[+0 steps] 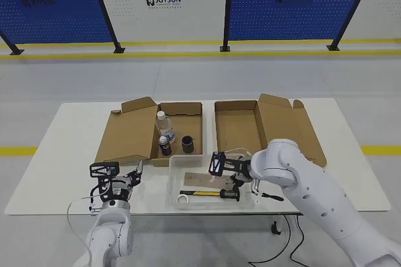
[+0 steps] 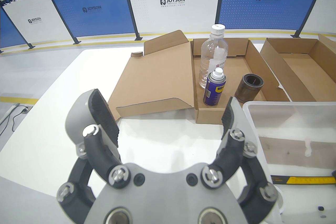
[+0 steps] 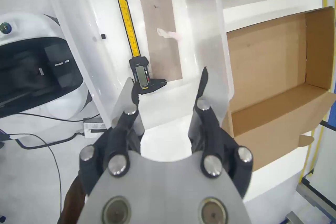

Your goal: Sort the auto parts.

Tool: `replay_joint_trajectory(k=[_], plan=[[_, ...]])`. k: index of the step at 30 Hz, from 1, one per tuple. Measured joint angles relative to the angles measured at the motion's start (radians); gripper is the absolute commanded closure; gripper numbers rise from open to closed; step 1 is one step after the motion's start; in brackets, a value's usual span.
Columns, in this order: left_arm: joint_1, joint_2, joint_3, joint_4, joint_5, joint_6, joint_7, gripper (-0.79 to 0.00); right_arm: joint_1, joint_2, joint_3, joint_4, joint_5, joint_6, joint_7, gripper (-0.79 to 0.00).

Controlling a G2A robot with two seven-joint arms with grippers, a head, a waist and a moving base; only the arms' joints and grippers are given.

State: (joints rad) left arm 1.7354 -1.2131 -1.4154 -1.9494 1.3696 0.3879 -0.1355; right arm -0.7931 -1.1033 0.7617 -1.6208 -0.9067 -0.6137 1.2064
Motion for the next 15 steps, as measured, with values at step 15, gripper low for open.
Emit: replay_joint_trajectory(k=[15], plan=[[0.0, 0.0, 0.0, 0.0, 0.0, 0.0, 0.0, -0.785, 0.032, -0.039, -0.141, 0.101, -0.069, 0.035, -0.028, -0.354]])
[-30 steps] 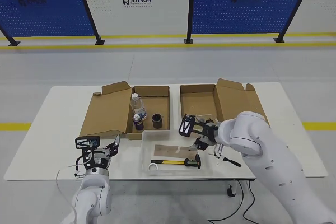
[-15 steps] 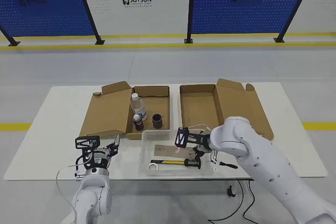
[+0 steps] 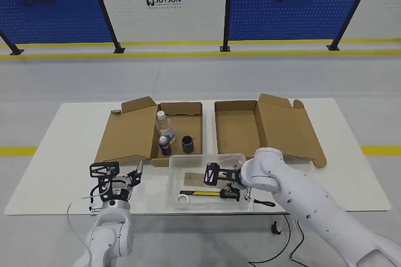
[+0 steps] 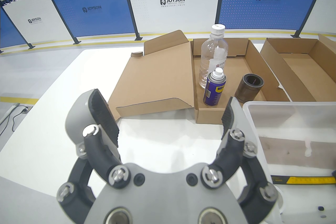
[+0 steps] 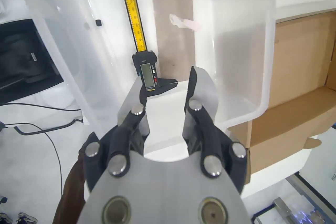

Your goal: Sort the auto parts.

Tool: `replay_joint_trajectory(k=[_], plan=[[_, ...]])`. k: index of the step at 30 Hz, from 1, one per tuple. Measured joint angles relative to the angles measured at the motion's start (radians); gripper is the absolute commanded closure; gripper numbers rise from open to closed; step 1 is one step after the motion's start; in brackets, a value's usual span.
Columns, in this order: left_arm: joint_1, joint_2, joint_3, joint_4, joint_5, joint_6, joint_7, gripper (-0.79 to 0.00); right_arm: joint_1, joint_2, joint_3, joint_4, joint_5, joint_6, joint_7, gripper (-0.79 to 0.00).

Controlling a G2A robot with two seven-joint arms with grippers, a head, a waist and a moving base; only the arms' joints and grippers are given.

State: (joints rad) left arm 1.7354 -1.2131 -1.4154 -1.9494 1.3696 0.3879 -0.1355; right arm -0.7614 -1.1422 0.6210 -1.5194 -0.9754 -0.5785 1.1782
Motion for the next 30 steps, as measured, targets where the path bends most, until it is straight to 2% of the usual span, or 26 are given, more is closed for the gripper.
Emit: replay_joint_trajectory(k=[11, 30], plan=[[0.0, 0.0, 0.0, 0.0, 0.0, 0.0, 0.0, -0.785, 0.055, -0.051, -0.102, 0.118, 0.02, -0.043, 0.015, -0.354], [0.0, 0.0, 0.0, 0.0, 0.0, 0.0, 0.0, -0.785, 0.135, -0.15, -0.223, 0.301, 0.039, -0.081, -0.026, -0.339]])
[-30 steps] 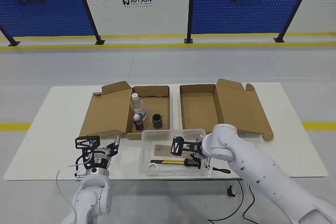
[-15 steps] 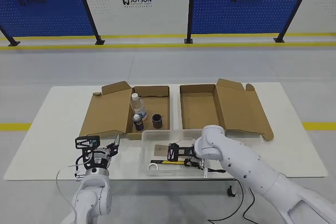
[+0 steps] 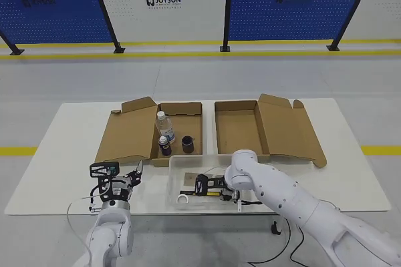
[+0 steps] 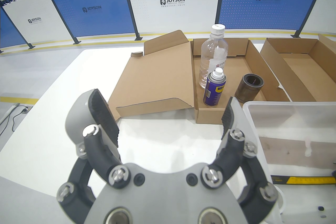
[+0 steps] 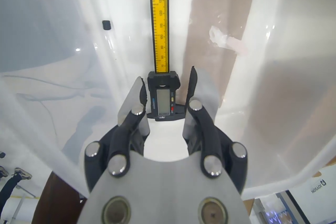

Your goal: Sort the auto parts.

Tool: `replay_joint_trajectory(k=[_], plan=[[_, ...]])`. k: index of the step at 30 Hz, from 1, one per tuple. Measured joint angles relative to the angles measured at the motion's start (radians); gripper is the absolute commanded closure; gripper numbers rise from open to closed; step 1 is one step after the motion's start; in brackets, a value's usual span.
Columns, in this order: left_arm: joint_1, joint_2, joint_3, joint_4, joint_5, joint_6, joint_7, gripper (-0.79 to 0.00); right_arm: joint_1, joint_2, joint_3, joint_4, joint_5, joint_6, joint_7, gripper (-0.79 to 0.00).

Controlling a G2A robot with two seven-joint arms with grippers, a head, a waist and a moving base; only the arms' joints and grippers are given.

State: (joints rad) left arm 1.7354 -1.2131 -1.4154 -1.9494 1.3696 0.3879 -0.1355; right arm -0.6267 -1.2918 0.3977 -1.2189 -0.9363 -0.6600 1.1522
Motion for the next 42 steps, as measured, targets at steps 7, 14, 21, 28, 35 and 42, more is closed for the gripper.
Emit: replay_joint_trajectory(k=[7, 14, 21, 28, 35, 42], plan=[[0.0, 0.0, 0.0, 0.0, 0.0, 0.0, 0.0, -0.785, 0.007, -0.021, -0.017, 0.049, 0.002, -0.001, -0.01, -0.326], [0.0, 0.0, 0.0, 0.0, 0.0, 0.0, 0.0, -0.785, 0.011, -0.036, -0.019, 0.084, 0.012, 0.006, -0.021, -0.302], [0.0, 0.0, 0.0, 0.0, 0.0, 0.0, 0.0, -0.785, 0.014, -0.048, -0.023, 0.115, 0.02, -0.002, -0.023, -0.04], [0.0, 0.0, 0.0, 0.0, 0.0, 0.0, 0.0, -0.785, 0.024, -0.054, -0.01, 0.119, 0.034, 0.0, -0.029, 0.0], [0.0, 0.0, 0.0, 0.0, 0.0, 0.0, 0.0, -0.785, 0.028, -0.038, 0.04, 0.063, 0.029, 0.031, -0.055, 0.0], [0.0, 0.0, 0.0, 0.0, 0.0, 0.0, 0.0, -0.785, -0.006, 0.001, 0.122, -0.05, 0.04, 0.07, -0.044, 0.0]])
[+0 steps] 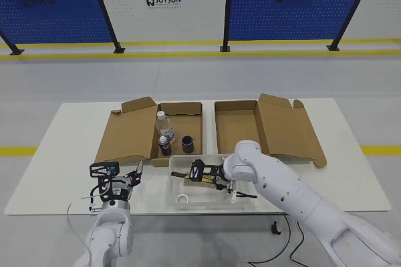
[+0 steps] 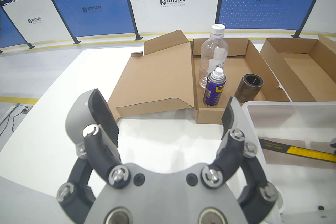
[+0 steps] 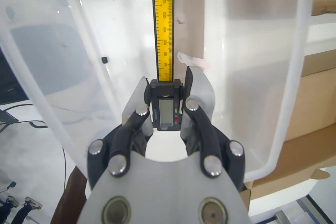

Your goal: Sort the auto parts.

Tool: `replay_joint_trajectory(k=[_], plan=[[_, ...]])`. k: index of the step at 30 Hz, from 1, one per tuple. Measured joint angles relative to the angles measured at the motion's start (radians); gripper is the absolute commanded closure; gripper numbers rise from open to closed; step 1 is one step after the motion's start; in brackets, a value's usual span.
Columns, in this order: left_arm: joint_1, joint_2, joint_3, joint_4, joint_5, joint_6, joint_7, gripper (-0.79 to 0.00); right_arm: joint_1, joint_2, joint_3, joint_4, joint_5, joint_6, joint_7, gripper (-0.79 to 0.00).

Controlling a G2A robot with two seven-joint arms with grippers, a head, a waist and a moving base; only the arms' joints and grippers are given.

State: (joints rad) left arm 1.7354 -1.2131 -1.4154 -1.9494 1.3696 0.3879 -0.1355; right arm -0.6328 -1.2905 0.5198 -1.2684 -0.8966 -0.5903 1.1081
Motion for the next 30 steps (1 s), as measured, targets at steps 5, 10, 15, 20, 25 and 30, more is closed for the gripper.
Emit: replay_joint_trajectory(k=[5, 10, 15, 20, 25, 30], plan=[[0.0, 0.0, 0.0, 0.0, 0.0, 0.0, 0.0, -0.785, -0.047, 0.037, 0.089, -0.09, 0.028, 0.03, -0.009, 0.0], [0.0, 0.0, 0.0, 0.0, 0.0, 0.0, 0.0, -0.785, -0.118, 0.075, 0.203, -0.183, 0.083, 0.087, -0.053, 0.0], [0.0, 0.0, 0.0, 0.0, 0.0, 0.0, 0.0, -0.785, -0.192, 0.096, 0.305, -0.214, 0.155, 0.149, -0.162, 0.0], [0.0, 0.0, 0.0, 0.0, 0.0, 0.0, 0.0, -0.785, -0.263, 0.106, 0.386, -0.223, 0.285, 0.18, -0.287, 0.0], [0.0, 0.0, 0.0, 0.0, 0.0, 0.0, 0.0, -0.785, -0.318, 0.109, 0.437, -0.213, 0.464, 0.157, -0.355, 0.0], [0.0, 0.0, 0.0, 0.0, 0.0, 0.0, 0.0, -0.785, -0.326, 0.108, 0.449, -0.191, 0.568, 0.137, -0.363, 0.0]])
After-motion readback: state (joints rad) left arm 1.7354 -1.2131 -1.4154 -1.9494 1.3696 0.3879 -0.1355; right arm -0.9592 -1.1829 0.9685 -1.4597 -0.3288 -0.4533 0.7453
